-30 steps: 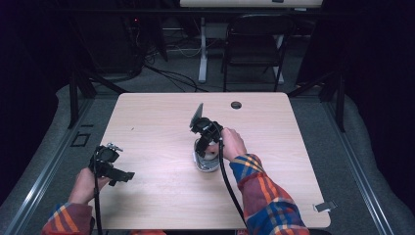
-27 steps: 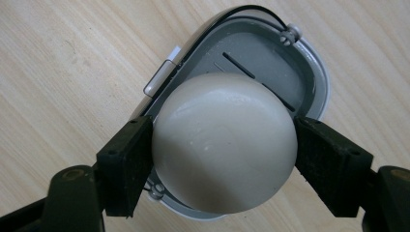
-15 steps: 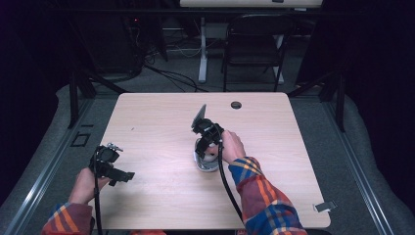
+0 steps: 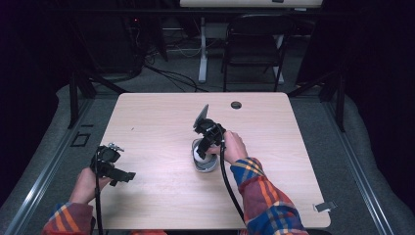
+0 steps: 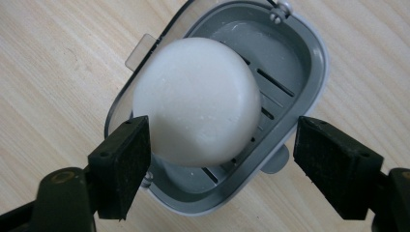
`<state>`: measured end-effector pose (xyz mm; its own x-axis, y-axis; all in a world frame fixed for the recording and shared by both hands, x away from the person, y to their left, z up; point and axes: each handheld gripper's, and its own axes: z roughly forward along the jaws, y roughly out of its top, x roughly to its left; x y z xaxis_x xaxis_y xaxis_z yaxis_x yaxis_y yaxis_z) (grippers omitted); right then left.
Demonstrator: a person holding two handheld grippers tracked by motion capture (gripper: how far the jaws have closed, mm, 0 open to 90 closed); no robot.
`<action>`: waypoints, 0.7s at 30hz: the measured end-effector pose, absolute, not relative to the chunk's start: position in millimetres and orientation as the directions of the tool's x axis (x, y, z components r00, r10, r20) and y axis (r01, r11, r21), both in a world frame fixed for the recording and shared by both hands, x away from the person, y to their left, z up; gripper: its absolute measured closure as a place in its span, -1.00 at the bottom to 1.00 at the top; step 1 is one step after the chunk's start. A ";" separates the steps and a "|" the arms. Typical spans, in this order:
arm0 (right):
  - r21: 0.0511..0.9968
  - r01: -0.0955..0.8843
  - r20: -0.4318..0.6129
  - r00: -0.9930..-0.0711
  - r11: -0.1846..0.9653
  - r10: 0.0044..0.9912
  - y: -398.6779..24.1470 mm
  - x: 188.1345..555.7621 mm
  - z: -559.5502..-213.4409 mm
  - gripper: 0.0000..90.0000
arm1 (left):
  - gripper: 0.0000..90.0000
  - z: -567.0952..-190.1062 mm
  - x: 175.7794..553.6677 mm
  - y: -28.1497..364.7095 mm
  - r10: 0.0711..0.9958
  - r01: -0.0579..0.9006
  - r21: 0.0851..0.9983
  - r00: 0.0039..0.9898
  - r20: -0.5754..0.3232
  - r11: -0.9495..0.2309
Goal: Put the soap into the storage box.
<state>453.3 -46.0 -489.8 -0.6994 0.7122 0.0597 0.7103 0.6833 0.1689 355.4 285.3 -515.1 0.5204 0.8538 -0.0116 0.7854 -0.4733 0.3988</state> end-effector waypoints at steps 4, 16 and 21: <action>0.203 0.713 0.069 -0.694 0.671 0.716 -48.8 451.0 -488.9 -0.62 | -1.00 -515.5 355.3 285.4 0.851 0.784 0.397 0.524 -0.011 -0.478; 0.229 0.714 0.073 -0.690 0.661 0.720 -63.6 444.2 -475.3 -0.82 | -1.00 -515.4 355.6 284.6 0.851 0.784 0.397 0.525 -0.013 -0.477; 0.249 0.714 0.063 -0.686 0.655 0.725 -79.0 437.5 -467.3 -0.88 | -1.00 -515.2 355.6 284.4 0.850 0.782 0.398 0.527 -0.010 -0.480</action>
